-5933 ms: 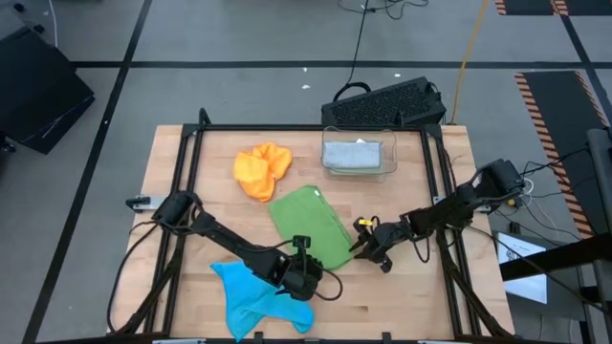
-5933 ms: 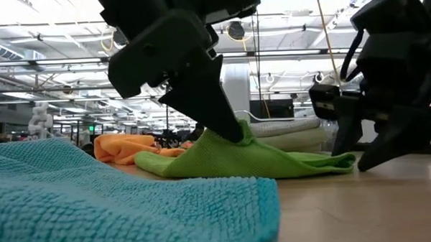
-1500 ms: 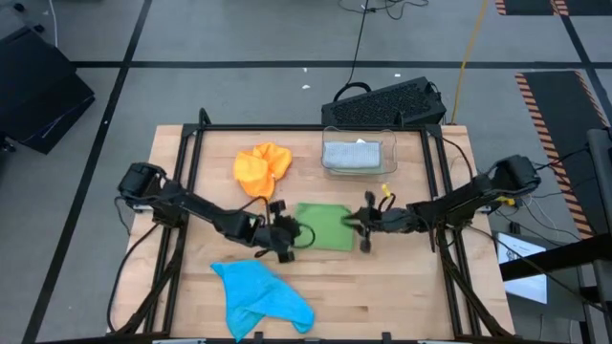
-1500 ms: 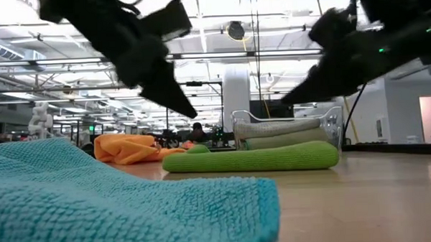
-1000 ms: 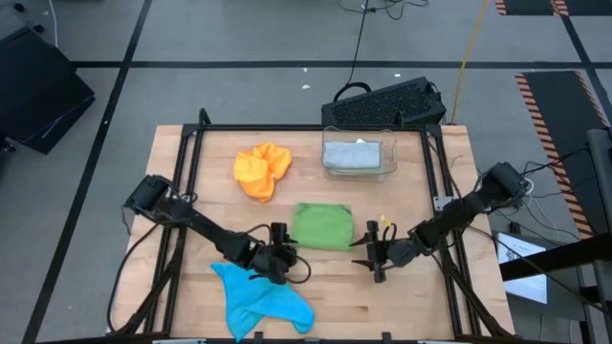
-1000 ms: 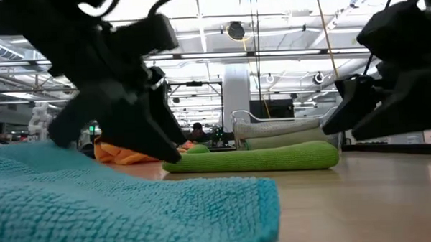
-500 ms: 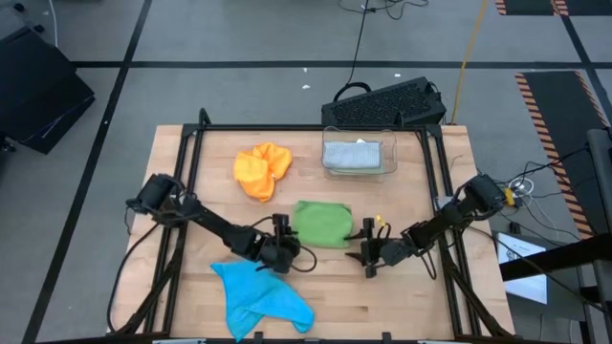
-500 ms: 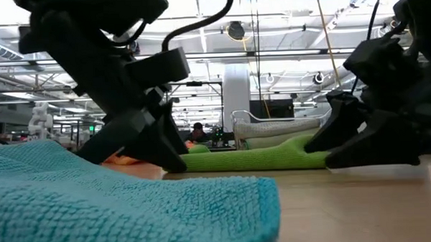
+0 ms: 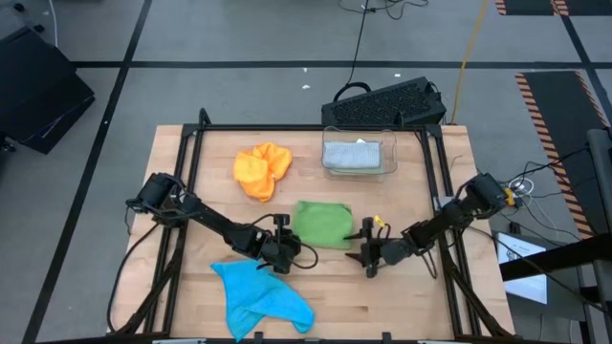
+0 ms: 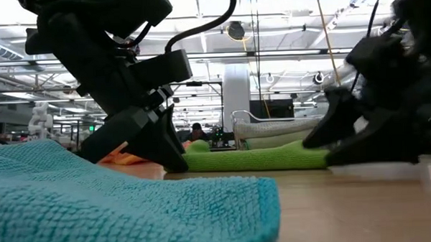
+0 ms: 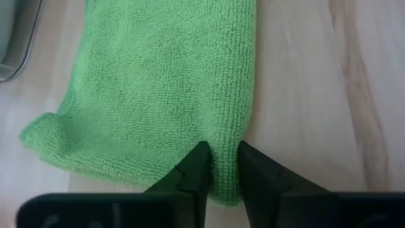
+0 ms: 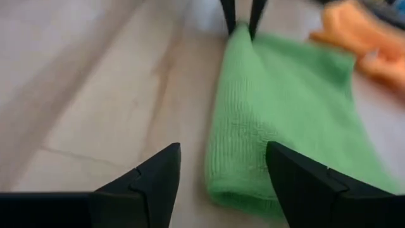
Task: Fold microfiber towels
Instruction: Fold the green microfiber towel
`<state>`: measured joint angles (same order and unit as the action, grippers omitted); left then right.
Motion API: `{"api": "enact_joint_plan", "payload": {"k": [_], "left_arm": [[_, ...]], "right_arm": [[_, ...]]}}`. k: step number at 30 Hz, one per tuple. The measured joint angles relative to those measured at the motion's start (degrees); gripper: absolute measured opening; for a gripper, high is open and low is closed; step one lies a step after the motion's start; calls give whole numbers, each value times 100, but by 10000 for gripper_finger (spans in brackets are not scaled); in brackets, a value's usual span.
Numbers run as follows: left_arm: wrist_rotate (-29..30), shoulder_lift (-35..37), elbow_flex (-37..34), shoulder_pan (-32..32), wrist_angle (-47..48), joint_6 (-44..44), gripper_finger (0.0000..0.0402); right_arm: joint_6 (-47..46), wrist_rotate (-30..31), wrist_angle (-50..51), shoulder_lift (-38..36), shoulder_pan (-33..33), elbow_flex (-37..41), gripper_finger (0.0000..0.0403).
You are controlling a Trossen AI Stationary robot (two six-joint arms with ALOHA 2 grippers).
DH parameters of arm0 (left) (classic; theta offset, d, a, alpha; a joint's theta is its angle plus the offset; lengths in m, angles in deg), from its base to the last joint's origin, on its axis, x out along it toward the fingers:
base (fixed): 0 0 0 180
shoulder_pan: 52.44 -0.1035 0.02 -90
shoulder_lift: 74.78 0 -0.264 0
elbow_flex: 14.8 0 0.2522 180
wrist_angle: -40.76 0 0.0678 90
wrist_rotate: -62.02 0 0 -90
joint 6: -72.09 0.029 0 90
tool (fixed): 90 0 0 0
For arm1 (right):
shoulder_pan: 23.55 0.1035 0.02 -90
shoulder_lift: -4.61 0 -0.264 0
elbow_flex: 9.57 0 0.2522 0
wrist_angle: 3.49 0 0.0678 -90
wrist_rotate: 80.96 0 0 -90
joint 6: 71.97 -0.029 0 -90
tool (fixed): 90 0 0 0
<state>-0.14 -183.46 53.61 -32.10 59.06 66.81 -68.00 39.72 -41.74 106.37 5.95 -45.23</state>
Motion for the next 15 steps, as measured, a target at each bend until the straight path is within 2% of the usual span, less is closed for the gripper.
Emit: {"api": "enact_joint_plan", "payload": {"k": [3,5,9,12,15], "left_arm": [[-98,0,-2,-9,-2,-42,64],[-158,0,-2,-9,-1,-132,53],[-228,38,-6,19,8,-294,24],[-439,140,-14,47,12,-423,8],[-800,405,-20,107,-15,-601,15]], "right_arm": [[-358,-57,-25,153,-197,-2,207],[-365,-71,-19,174,-246,-2,178],[-361,-99,-6,174,-252,-2,88],[-412,-429,19,152,-243,-2,19],[-609,-807,56,-11,-239,5,16]]}}
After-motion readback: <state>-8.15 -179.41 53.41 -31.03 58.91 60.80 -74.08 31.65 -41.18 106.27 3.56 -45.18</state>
